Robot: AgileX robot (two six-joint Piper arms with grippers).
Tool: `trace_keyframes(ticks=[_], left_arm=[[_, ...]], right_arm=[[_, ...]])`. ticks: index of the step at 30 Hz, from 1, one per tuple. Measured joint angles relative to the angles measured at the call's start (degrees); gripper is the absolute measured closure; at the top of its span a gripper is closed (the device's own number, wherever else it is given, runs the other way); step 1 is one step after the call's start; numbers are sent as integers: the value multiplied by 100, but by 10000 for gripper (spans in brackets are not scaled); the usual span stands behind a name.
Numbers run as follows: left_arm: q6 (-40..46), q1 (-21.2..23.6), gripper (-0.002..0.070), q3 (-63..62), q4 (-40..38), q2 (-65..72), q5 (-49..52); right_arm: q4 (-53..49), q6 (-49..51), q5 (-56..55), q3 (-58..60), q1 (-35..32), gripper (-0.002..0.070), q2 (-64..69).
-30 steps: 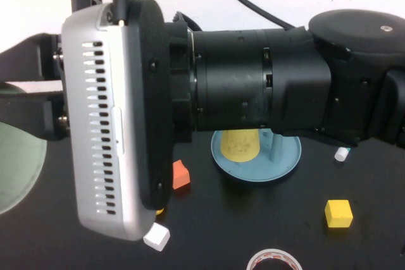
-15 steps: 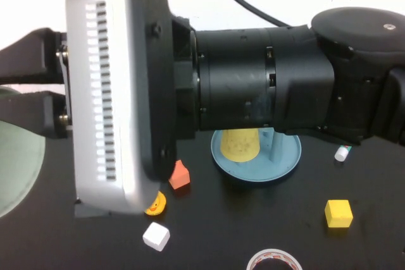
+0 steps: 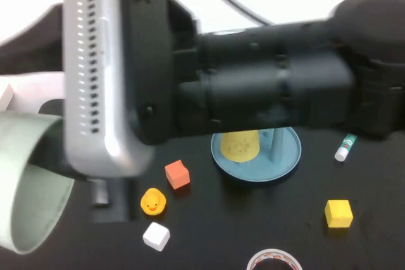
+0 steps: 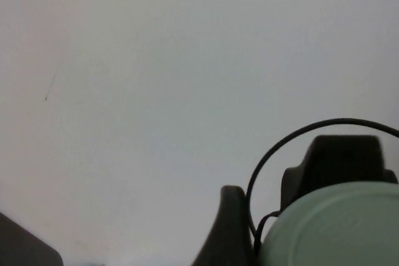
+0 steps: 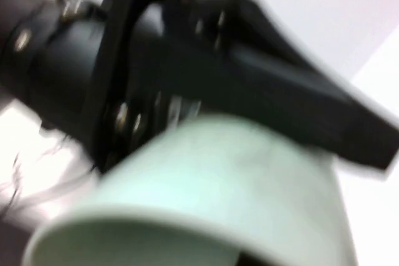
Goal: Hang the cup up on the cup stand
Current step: Adjust the cup with two arms, then place the cup on the cup holder
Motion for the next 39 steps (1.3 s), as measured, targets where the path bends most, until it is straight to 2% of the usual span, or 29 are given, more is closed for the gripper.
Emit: trace_keyframes(ticks=[4, 11, 17, 20, 22, 25, 27, 32, 39], left_arm=[[360, 0, 122, 0, 12, 0, 2], [707, 0, 123, -48, 25, 0, -258], [1939, 0, 123, -287, 25, 0, -489], [2963, 0, 123, -350, 14, 0, -985], [3702, 0, 123, -350, 14, 0, -1463], [5037, 0, 123, -350, -27, 29, -2015], [5989, 0, 123, -350, -40, 142, -2131], [7829, 0, 123, -360, -51, 624, -1644], [9626, 0, 123, -422, 42, 1940, 194]], right_arm=[[-1934, 1919, 140, 0, -10, 211, -338], [-3919, 3832, 733, 0, -33, 211, -484], [-6386, 6095, 1921, 0, -33, 217, -683], [-7086, 6994, 2780, 0, -33, 254, -725], [-7406, 7525, 3515, 25, -43, 328, -734], [-7591, 8013, 3784, 309, -43, 521, -796], [-7627, 8120, 3821, 695, -43, 610, -923], [-7891, 8351, 3870, 2012, -43, 664, -1333], [-8077, 9027, 3690, 3643, -43, 672, -1777]])
